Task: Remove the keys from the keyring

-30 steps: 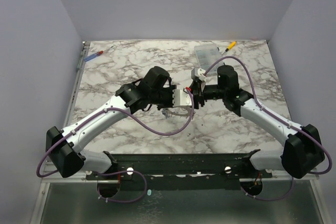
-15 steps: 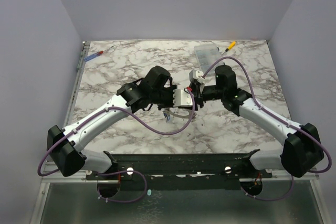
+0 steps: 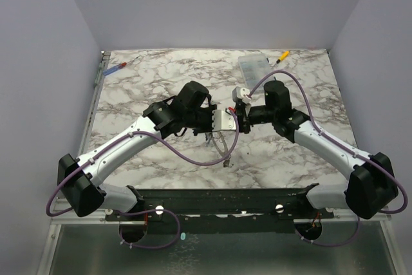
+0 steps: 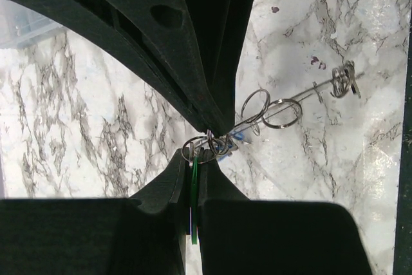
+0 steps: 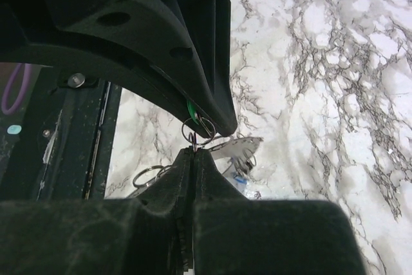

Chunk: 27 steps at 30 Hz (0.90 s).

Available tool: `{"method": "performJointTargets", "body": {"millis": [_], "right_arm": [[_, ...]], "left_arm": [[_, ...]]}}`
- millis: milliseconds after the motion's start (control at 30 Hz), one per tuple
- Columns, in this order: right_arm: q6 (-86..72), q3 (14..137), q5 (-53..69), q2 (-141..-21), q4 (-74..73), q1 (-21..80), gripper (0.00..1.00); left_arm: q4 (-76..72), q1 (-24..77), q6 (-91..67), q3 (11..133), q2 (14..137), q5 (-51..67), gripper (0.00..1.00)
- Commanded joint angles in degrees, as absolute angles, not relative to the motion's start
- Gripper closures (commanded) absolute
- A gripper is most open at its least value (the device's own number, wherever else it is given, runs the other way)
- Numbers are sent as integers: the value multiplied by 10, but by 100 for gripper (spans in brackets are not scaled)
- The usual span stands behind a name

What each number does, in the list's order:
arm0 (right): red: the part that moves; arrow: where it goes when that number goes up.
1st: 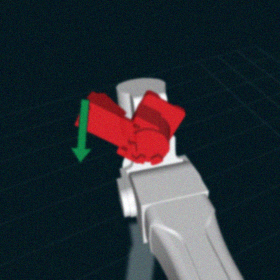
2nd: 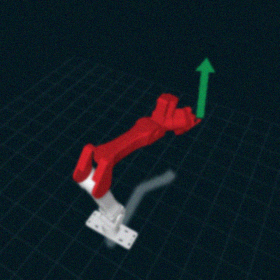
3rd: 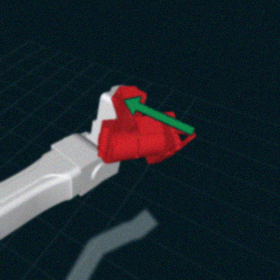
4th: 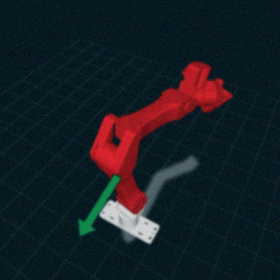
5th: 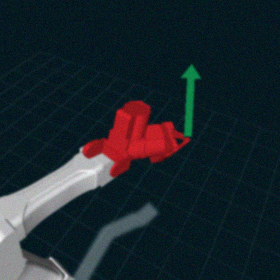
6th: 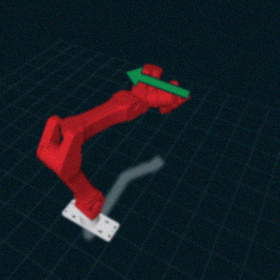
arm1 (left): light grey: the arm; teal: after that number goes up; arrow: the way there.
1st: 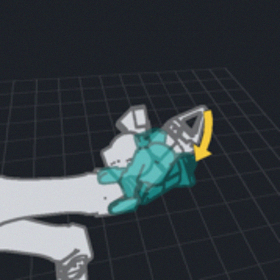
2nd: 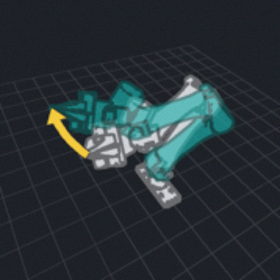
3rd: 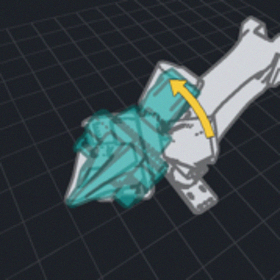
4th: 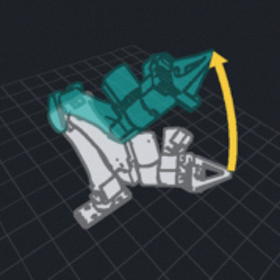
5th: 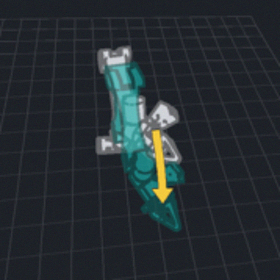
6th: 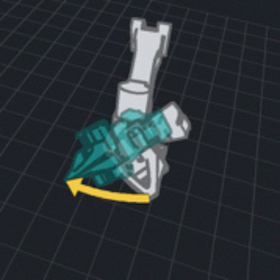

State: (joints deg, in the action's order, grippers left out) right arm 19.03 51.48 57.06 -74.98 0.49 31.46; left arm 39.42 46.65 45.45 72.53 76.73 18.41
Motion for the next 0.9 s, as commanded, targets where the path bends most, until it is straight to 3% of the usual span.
{"method": "performJointTargets", "body": {"millis": [0, 533, 867], "right_arm": [[169, 521, 556, -730, -5, 317, 99], [-41, 480, 607, -738, 200, 312, 99], [-66, 456, 644, -736, 253, 311, 99]], "left_arm": [[378, 457, 457, 721, 744, 190, 100], [371, 455, 483, 684, 730, 200, 100], [340, 457, 495, 655, 713, 195, 100]]}}
